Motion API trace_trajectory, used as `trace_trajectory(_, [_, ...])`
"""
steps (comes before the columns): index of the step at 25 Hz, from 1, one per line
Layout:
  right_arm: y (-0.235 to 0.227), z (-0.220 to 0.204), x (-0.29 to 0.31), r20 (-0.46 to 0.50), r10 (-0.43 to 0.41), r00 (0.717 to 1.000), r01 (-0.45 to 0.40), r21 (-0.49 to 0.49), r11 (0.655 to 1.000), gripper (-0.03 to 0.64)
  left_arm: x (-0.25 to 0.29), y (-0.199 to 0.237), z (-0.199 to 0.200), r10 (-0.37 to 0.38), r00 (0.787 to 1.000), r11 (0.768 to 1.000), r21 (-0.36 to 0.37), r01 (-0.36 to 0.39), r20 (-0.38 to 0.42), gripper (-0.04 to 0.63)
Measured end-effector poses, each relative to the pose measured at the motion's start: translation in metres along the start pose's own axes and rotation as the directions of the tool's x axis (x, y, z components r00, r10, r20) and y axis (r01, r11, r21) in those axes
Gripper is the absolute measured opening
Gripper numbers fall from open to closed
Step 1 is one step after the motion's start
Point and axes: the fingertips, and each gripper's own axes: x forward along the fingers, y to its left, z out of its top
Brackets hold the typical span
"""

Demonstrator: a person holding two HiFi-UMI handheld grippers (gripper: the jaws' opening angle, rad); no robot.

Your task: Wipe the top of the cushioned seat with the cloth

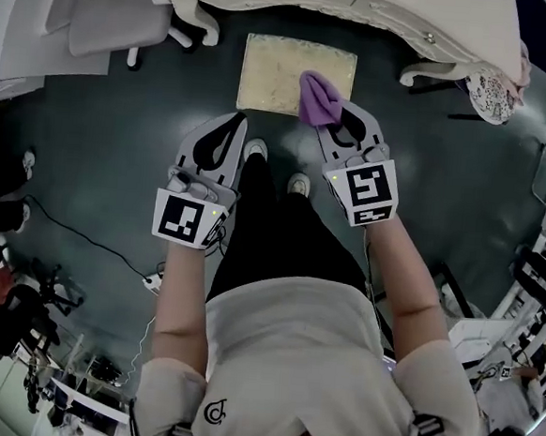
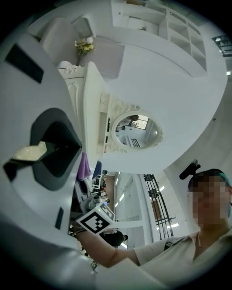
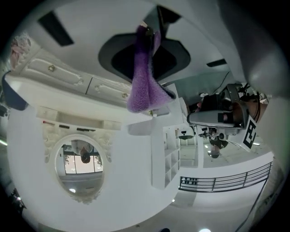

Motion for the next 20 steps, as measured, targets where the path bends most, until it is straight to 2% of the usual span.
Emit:
trace_trajectory(4, [-0.002, -0.033, 0.063, -0.072, -0.001, 0.997, 0.003, 0.028, 1.000, 0.075, 0.022, 0.038, -0.047, -0.040, 0.997, 0.999, -0.028, 0.038, -0.066, 0.013])
trace_trajectory(9, [-0.034, -0.095, 0.148, -0.155, 0.005, 0.988, 0.003, 0.052, 0.999, 0.075, 0.081, 0.082, -0.117, -0.080, 0.990, 0.994, -0.081, 0.071, -0.118, 0.014])
trace_trajectory(12, [-0.035, -0.127, 0.189, -0.208, -0.008, 0.978, 0.024, 0.074, 0.997, 0.075, 0.092, 0.110, -0.146, -0.079, 0.990, 0.991, -0.118, 0.064, -0.120, 0.014])
trace_trajectory(16, [-0.037, -0.165, 0.246, -0.241, -0.012, 0.970, 0.045, 0.134, 0.990, 0.075, 0.104, 0.143, -0.186, -0.078, 0.990, 0.990, -0.123, 0.064, -0.119, 0.012])
trace_trajectory(20, [-0.039, -0.205, 0.294, -0.291, 0.001, 0.957, 0.043, 0.146, 0.988, 0.075, 0.112, 0.161, -0.224, -0.088, 0.988, 0.987, -0.147, 0.069, -0.130, 0.014])
